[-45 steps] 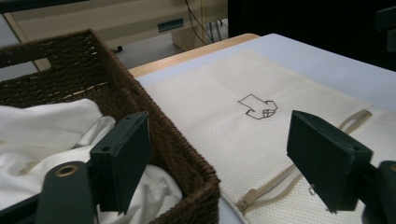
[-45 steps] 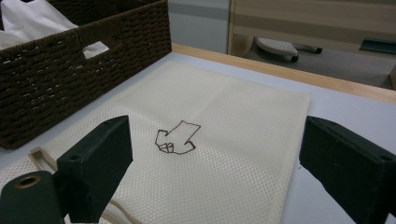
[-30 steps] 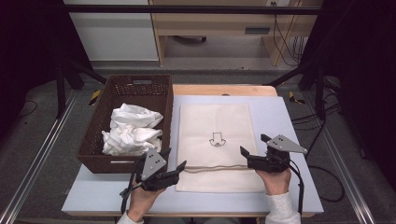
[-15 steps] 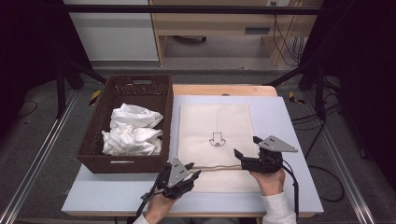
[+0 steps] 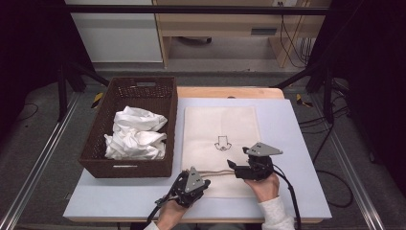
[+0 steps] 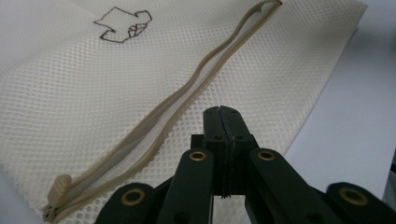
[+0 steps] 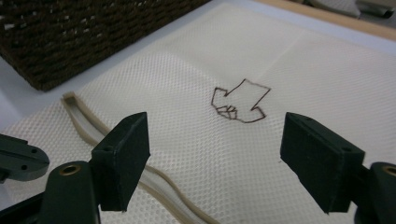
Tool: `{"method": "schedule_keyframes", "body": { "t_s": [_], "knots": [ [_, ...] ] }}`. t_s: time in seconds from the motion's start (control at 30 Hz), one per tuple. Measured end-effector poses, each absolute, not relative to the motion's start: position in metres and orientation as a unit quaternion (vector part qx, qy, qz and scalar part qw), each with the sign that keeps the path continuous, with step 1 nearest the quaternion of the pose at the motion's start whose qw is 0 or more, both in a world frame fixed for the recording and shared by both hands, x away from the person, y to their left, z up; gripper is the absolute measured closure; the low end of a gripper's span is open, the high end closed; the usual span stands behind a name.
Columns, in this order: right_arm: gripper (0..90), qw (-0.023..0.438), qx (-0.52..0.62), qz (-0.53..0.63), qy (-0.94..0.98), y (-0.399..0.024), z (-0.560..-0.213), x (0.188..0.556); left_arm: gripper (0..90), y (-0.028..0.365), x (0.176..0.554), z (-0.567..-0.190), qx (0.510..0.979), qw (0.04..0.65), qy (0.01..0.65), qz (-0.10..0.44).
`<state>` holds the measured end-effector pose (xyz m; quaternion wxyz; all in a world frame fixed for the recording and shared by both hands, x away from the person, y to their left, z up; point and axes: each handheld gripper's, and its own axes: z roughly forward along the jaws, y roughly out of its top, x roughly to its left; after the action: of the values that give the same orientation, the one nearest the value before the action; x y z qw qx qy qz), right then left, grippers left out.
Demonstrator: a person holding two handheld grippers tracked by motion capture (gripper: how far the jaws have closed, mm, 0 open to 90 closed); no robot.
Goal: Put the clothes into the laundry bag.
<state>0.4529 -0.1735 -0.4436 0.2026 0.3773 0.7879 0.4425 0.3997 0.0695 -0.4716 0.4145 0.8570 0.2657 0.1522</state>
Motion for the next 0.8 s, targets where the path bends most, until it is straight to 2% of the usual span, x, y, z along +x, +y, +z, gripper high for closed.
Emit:
{"method": "schedule_keyframes", "body": {
  "t_s": [0.17, 0.47, 0.5, 0.8],
  "knots": [
    [30.4, 0.185, 0.374, 0.413, 0.81, -0.159, -0.46, 0.458, 88.9, 0.066, 0.402, -0.48, 0.862, 0.407, 0.265, 0.144],
    [46.5, 0.162, 0.361, 0.366, 0.842, -0.147, -0.48, 0.464, 88.8, 0.065, 0.404, -0.487, 0.864, 0.404, 0.268, 0.136],
    [50.5, 0.156, 0.362, 0.367, 0.843, -0.147, -0.481, 0.464, 88.8, 0.065, 0.405, -0.487, 0.863, 0.405, 0.269, 0.134],
    [50.8, 0.151, 0.367, 0.37, 0.84, -0.149, -0.483, 0.46, 88.8, 0.064, 0.403, -0.488, 0.864, 0.403, 0.267, 0.143]
  ]
}}
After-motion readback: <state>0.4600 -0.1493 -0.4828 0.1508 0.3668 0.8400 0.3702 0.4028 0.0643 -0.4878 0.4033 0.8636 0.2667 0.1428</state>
